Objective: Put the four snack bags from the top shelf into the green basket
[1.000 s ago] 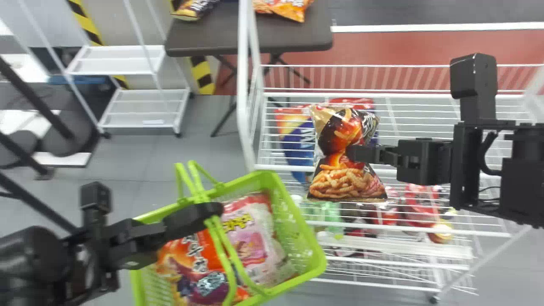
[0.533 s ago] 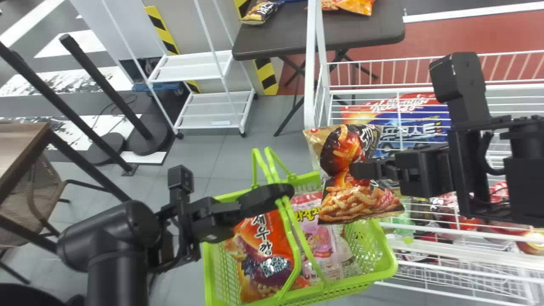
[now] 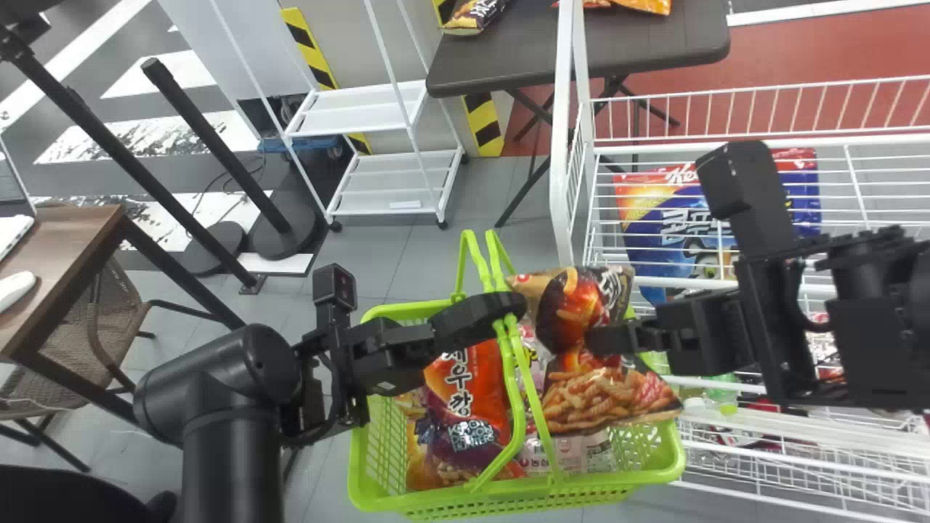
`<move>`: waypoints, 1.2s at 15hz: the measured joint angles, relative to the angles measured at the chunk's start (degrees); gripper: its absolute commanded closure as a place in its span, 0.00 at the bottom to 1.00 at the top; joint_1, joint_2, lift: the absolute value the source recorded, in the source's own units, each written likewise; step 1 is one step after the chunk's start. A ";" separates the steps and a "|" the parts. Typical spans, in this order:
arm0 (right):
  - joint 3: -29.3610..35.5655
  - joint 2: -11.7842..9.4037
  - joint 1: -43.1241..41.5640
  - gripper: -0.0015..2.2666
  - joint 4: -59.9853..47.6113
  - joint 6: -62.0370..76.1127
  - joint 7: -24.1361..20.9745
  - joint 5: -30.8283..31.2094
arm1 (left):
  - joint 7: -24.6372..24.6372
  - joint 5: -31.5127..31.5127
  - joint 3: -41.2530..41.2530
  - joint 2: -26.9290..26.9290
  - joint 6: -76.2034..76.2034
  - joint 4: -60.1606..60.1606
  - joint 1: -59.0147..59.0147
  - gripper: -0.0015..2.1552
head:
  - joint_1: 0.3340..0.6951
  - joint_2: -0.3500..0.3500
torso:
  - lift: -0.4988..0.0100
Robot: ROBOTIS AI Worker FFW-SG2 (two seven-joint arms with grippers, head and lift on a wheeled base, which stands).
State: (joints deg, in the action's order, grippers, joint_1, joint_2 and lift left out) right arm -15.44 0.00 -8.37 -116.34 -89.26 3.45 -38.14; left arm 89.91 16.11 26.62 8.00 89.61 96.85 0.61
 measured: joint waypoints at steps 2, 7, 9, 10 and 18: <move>-0.14 0.00 -0.23 0.00 1.37 0.00 0.42 -0.95 | 0.00 0.37 0.42 0.18 0.00 0.00 -0.07 1.00 | 1.00 1.00 | 0.98; 4.04 0.00 0.70 0.01 0.74 0.00 4.39 -2.85 | 0.00 2.30 1.54 0.52 0.00 0.18 -1.22 1.00 | 1.00 1.00 | 0.98; 7.28 0.00 1.76 0.01 -3.81 0.00 6.41 1.99 | 0.00 2.78 2.12 0.53 0.00 0.28 -2.01 1.00 | 1.00 1.00 | 0.98; 9.25 0.00 2.59 0.01 -6.57 0.00 7.01 5.62 | 0.00 3.28 2.33 0.59 0.00 0.42 -2.61 1.00 | 1.00 0.98 | 0.98; 23.90 -2.00 21.34 0.01 -5.34 47.24 15.32 32.53 | 0.00 6.30 5.51 1.70 0.00 1.99 -8.04 1.00 | 1.00 0.52 | 0.98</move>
State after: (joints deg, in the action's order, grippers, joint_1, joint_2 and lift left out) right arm 8.46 -2.00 12.97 -121.67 -42.02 18.76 -5.62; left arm 89.91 22.42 32.13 9.70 89.61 98.84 -7.43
